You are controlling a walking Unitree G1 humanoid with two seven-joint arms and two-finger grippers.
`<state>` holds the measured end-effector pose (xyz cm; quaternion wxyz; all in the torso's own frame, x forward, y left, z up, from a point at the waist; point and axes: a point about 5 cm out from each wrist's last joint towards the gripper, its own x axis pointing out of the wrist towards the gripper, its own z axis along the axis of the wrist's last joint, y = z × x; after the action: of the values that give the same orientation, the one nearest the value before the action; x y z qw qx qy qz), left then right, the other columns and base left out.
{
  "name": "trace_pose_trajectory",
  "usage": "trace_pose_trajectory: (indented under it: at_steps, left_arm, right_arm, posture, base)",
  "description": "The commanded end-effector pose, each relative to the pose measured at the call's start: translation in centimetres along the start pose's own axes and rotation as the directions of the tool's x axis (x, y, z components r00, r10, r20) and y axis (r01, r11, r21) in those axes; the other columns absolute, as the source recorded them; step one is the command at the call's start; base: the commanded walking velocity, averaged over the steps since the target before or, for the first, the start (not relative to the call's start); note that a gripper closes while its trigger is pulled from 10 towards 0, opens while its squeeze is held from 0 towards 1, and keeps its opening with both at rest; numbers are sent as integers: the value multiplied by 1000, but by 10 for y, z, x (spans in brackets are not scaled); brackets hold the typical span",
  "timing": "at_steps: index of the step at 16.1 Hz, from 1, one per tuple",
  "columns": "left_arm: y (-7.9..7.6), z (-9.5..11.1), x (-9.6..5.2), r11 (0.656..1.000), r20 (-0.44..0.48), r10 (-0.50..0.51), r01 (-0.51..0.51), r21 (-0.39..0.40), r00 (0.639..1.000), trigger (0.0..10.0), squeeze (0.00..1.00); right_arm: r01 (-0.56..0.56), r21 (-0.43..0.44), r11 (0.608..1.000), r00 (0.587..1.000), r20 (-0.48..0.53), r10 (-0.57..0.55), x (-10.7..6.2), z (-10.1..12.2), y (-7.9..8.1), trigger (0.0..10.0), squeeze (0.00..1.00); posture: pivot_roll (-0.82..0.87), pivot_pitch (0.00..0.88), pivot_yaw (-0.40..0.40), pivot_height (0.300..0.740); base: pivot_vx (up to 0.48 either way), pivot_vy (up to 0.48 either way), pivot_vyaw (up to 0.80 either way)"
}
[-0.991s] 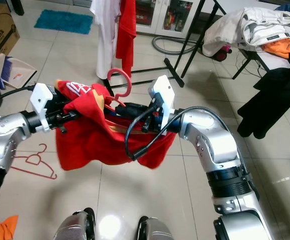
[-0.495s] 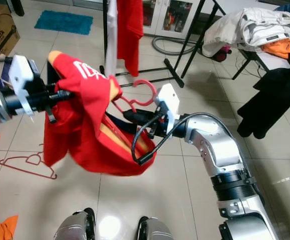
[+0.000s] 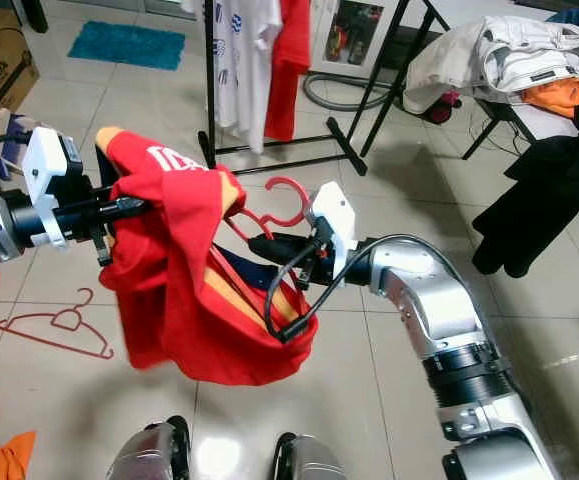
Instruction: Hang hanger
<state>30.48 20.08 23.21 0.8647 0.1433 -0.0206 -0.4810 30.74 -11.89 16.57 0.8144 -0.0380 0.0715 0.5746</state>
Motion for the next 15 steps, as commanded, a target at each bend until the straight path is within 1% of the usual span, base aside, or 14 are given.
trace_pose_trajectory:
  at_steps: [1, 3, 4, 5, 7, 8, 9, 10, 11, 12, 13, 15]
  left_arm:
    - [2, 35, 0, 995, 110, -8, -3, 100, 994, 0, 0]
    - [10, 60, -6, 990, 176, 17, -42, 138, 984, 0, 0]
    - [11, 71, -10, 986, 190, 11, -42, 159, 982, 0, 0]
    - [14, 75, -14, 984, 184, 13, -45, 172, 983, 0, 0]
    - [22, 72, -20, 979, 143, 56, -82, 188, 988, 0, 0]
    - [26, 68, -21, 978, 117, 75, -96, 185, 990, 0, 0]
    - [26, 61, -20, 980, 87, 76, -90, 175, 993, 0, 0]
    - [26, 45, -18, 983, 19, 84, -85, 160, 996, 0, 0]
    - [29, 33, -19, 985, -29, 103, -97, 145, 994, 0, 0]
    - [32, 31, -19, 982, -28, 135, -130, 137, 990, 0, 0]
    - [35, 35, -19, 978, -9, 157, -154, 137, 988, 0, 0]
    - [44, 58, -20, 967, 70, 199, -207, 146, 977, 0, 0]
  right_arm:
    - [-19, 17, 1000, 994, -105, 21, -2, -19, 4, 0, 0]
    - [-31, 11, 999, 991, -132, 32, -3, -25, 5, 0, 0]
    - [-36, 11, 999, 989, -140, 37, -4, -26, 6, 0, 0]
    - [-38, 13, 999, 989, -143, 40, -4, -27, 6, 0, 0]
    - [-43, 10, 999, 988, -151, 44, -4, -30, 6, 0, 0]
    - [-47, 12, 999, 987, -151, 49, -4, -30, 7, 0, 0]
    - [-51, 12, 999, 987, -150, 52, -3, -30, 8, 0, 0]
    - [-62, 13, 998, 987, -145, 63, -2, -30, 9, 0, 0]
    - [-82, 15, 997, 987, -140, 83, -2, -29, 12, 0, 0]
    - [-111, 13, 994, 983, -147, 112, -4, -29, 15, 0, 0]
    - [-121, 8, 993, 980, -158, 120, -4, -30, 16, 0, 0]
    - [-159, -16, 987, 966, -210, 153, -7, -36, 22, 0, 0]
  posture:
    - [-25, 162, -135, 740]
    - [-26, 164, -134, 740]
    - [-25, 164, -133, 740]
    - [-24, 164, -130, 740]
    - [-23, 165, -127, 740]
    - [-23, 165, -127, 740]
    - [-22, 167, -124, 740]
    - [-24, 168, -124, 740]
    - [-24, 168, -124, 740]
    - [-24, 168, -124, 740]
    - [-24, 168, -124, 740]
    - [-24, 168, -124, 740]
  base:
    - [0, 0, 0]
    - [0, 0, 0]
    - [0, 0, 0]
    - [0, 0, 0]
    - [0, 0, 0]
    - [0, 0, 0]
    - [0, 0, 0]
    - [0, 0, 0]
    - [0, 0, 0]
    - [0, 0, 0]
    - [0, 0, 0]
    - [0, 0, 0]
